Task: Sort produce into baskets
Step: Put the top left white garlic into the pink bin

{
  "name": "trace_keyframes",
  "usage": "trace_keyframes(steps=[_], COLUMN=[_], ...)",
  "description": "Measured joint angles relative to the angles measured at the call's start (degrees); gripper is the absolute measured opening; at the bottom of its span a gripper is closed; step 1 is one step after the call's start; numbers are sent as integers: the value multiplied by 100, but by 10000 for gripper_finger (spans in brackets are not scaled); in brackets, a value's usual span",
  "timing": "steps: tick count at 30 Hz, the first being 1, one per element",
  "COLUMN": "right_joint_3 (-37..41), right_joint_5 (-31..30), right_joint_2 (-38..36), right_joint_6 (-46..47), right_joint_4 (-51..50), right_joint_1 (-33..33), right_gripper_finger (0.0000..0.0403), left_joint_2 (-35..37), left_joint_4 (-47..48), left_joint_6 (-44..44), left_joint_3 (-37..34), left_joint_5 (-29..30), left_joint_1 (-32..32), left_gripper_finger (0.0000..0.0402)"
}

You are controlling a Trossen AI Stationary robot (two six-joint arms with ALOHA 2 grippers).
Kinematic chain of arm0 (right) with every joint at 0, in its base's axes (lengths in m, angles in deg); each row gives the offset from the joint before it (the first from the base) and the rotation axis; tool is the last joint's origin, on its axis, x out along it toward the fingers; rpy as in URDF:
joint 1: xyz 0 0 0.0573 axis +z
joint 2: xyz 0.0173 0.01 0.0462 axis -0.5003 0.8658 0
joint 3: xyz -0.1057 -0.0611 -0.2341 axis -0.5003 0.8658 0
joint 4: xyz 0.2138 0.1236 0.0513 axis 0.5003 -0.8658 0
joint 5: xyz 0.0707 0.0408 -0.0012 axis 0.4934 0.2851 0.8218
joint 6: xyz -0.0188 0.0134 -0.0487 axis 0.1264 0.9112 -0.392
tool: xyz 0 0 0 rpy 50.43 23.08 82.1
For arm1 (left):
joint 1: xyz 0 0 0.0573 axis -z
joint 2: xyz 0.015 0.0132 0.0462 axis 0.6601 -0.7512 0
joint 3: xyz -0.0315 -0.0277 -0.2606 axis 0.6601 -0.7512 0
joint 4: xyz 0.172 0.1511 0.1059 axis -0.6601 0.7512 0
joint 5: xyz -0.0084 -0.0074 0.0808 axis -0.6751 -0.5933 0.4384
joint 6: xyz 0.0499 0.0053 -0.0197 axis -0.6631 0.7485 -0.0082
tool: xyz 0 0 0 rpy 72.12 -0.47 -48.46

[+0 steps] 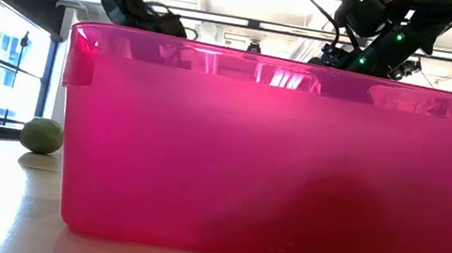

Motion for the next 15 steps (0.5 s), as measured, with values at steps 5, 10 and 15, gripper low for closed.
trace_keyframes(steps=[5, 10, 15], right_joint_3=[0, 0, 0], right_joint_5=[2, 7, 7], right_joint_2=[0, 0, 0], right_joint_6=[-1, -104, -104], right_joint_4=[0, 0, -11], right_joint_1=[0, 0, 0], right_gripper_finger=[0, 0, 0], left_joint_2=[732, 1462, 1949], left_joint_4=[521, 980, 1389], left_joint_6=[455, 761, 1091], left_joint_3=[0, 0, 0], left_joint_5=[-678, -1630, -1700], left_joint_1=[255, 855, 1903], left_gripper_finger=[95, 95, 95])
